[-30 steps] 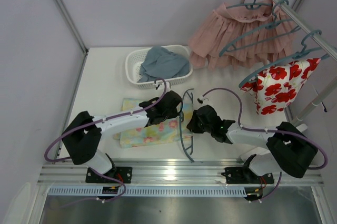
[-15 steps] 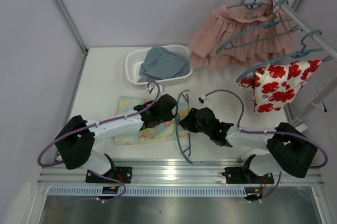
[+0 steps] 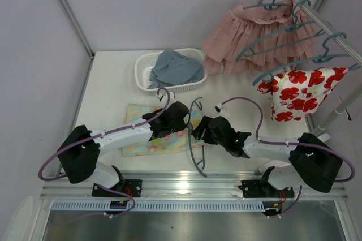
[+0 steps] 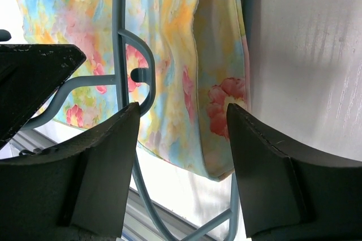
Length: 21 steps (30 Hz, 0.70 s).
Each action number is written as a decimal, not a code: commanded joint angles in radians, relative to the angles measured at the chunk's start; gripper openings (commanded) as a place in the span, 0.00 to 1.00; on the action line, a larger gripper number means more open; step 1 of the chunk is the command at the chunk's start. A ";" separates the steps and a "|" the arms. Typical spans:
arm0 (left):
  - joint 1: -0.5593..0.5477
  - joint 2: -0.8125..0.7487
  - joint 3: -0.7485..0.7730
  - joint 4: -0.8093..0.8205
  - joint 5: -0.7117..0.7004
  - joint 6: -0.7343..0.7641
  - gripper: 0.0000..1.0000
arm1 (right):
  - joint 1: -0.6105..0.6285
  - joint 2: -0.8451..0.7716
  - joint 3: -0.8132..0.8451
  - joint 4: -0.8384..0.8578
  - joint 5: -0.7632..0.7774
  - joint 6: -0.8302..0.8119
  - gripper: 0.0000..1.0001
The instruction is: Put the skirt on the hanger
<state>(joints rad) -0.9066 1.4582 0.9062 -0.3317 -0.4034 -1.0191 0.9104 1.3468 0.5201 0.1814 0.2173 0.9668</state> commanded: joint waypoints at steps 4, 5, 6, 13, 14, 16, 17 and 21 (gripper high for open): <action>0.006 0.011 -0.007 -0.010 0.001 0.022 0.00 | 0.030 -0.003 0.011 -0.049 -0.009 0.021 0.66; 0.006 0.013 -0.009 -0.010 0.003 0.021 0.00 | 0.034 0.003 0.011 -0.051 -0.001 0.023 0.66; 0.006 0.014 -0.007 -0.004 0.003 0.020 0.00 | 0.038 0.011 0.012 -0.053 0.002 0.023 0.66; 0.005 0.010 -0.003 -0.016 -0.014 0.025 0.00 | 0.054 0.052 0.029 -0.114 0.005 0.046 0.65; 0.005 0.008 -0.001 -0.017 -0.015 0.027 0.00 | 0.062 0.043 0.032 -0.123 0.017 0.046 0.65; 0.005 0.008 -0.003 -0.015 -0.015 0.028 0.00 | 0.067 0.002 0.034 -0.155 0.033 0.043 0.65; 0.005 0.010 -0.004 -0.015 -0.014 0.028 0.00 | 0.068 -0.017 0.035 -0.166 0.045 0.038 0.66; 0.005 0.008 -0.006 -0.013 -0.014 0.034 0.00 | 0.062 -0.113 0.058 -0.252 0.068 0.029 0.67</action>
<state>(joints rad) -0.9066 1.4628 0.9047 -0.3325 -0.3897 -1.0126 0.9611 1.2995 0.5434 0.0498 0.2653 1.0107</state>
